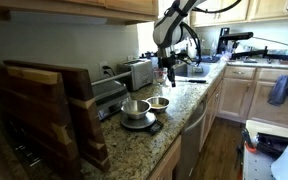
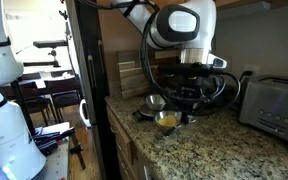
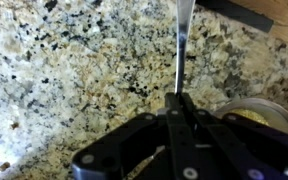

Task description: Pick up the spoon from the countertop, scoop some of the contents from the silver bowl, put them in the other bowl and put the spoon back on the table.

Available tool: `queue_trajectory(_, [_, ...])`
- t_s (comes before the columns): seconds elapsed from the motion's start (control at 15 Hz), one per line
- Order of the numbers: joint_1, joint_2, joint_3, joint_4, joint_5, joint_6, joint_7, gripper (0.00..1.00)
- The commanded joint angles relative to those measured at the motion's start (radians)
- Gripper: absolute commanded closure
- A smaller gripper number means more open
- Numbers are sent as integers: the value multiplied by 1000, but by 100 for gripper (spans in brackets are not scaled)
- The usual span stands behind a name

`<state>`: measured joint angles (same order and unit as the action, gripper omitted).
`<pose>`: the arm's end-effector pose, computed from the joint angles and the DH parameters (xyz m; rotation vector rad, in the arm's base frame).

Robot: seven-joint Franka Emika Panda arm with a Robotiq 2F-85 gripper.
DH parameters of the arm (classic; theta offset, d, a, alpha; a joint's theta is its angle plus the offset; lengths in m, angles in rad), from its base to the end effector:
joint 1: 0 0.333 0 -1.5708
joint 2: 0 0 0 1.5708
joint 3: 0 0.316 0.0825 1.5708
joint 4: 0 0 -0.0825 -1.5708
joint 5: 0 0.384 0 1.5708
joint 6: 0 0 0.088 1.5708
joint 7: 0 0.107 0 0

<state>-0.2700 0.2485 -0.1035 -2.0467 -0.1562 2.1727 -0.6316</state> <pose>0.5332 -0.2140 0.3106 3.0095 0.5417 -0.2738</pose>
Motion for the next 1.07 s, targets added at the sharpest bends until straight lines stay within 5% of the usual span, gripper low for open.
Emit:
queue_trajectory(0.0, [70, -54, -2, -57, -96, -65, 59, 94])
queue_trajectory(0.47, [167, -32, 43, -59, -181, -163, 64, 95])
queue_trajectory(1.0, [146, 7, 44, -22, -139, -142, 35, 94])
